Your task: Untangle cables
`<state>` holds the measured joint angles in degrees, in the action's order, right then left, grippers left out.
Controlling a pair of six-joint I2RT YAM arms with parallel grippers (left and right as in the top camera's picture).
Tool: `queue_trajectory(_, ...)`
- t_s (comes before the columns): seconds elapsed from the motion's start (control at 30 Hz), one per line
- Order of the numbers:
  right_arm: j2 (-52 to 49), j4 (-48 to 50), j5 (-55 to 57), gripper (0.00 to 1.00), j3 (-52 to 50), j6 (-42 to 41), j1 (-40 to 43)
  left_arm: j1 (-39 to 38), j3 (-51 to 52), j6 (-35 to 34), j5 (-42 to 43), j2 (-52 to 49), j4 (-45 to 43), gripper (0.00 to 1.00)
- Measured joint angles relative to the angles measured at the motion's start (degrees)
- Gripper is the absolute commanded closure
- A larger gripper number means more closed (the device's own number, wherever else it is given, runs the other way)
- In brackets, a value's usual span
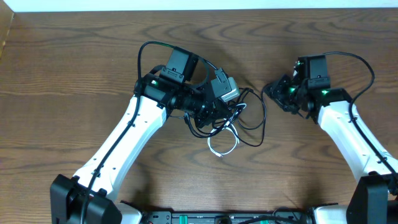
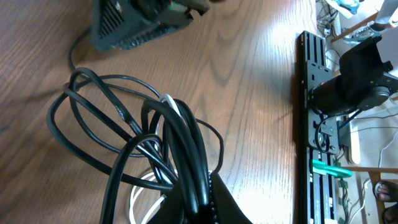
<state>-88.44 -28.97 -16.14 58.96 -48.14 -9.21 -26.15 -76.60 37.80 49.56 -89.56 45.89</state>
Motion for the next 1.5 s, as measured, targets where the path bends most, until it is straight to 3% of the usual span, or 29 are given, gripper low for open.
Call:
queue_trajectory(0.2, 0.00, 0.04, 3.15, 0.71, -3.28, 0.02, -2.25, 0.00, 0.00, 0.00, 0.09, 0.00, -1.66, 0.92)
queue_trajectory(0.3, 0.00, 0.17, 3.74, 0.85, -5.14, 0.37, -3.80, 0.00, 0.00, -0.02, 1.07, 0.00, -2.54, 0.93)
queue_trajectory(0.4, 0.00, 1.88, 3.52, 0.87, -6.49, 0.24, -5.18, 0.00, 0.00, 0.00, 1.97, 0.00, -2.93, 0.93)
queue_trajectory(0.47, 0.00, 3.50, 2.12, 0.84, -6.97, 0.42, -5.68, 0.00, 0.00, 0.00, 2.51, 0.00, -3.02, 0.92)
queue_trajectory(0.6, 0.00, 8.72, -3.34, 0.67, -7.26, 3.63, -5.92, 0.00, 0.00, 0.00, 2.91, 0.00, -3.04, 0.92)
queue_trajectory(0.9, 0.96, 9.22, -17.68, 0.52, -7.28, 23.41, -4.22, 1.51, 0.00, -1.51, 3.13, 0.00, -4.00, 0.93)
queue_trajectory(1.07, 8.26, 9.05, -20.63, 0.46, -7.32, 30.53, -1.68, 5.03, 0.00, -9.42, 3.23, 0.00, -7.80, 0.93)
queue_trajectory(1.27, 18.84, 9.07, -24.30, 0.51, -7.32, 39.98, -2.45, 6.01, 0.00, -21.68, 3.26, 0.00, -11.96, 0.92)
queue_trajectory(1.5, 20.44, 7.72, -25.07, 0.53, -7.32, 46.25, -7.54, 6.01, 0.00, -34.71, 3.30, 0.00, -16.44, 0.92)
